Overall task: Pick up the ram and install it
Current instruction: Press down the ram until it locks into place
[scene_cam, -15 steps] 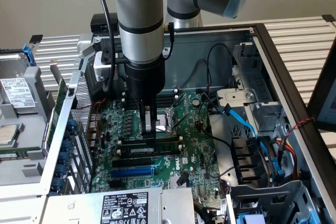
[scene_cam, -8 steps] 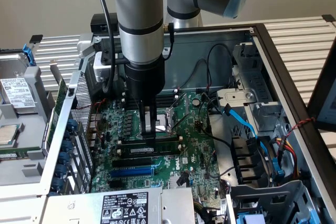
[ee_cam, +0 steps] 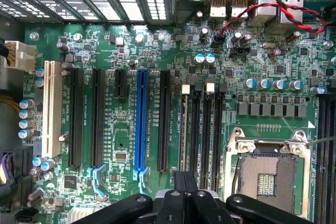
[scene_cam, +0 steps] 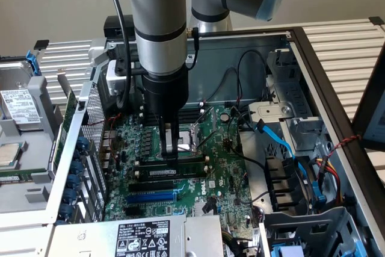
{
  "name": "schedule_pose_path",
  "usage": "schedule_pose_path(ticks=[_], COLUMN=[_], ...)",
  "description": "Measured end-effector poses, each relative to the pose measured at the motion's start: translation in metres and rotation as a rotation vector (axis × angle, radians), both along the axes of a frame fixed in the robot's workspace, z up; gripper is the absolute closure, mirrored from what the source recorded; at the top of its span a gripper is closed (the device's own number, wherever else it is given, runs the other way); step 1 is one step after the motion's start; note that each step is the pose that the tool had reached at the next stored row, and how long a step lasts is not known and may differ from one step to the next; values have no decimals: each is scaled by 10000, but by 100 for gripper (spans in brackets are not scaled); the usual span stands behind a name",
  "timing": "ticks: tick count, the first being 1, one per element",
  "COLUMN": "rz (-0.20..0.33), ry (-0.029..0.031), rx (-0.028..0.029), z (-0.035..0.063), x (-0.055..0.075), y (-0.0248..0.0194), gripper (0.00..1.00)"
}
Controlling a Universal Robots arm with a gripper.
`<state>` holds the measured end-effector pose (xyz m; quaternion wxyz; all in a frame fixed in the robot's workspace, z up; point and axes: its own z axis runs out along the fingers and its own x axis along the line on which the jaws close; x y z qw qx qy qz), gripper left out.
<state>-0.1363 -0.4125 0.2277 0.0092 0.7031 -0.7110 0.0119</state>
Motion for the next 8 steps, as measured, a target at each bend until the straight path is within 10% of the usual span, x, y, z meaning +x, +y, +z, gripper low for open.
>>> schedule_pose_path(ticks=[8], rz=[0], ry=[0], rx=[3], z=[194], x=[0], y=[-3], gripper=[90])
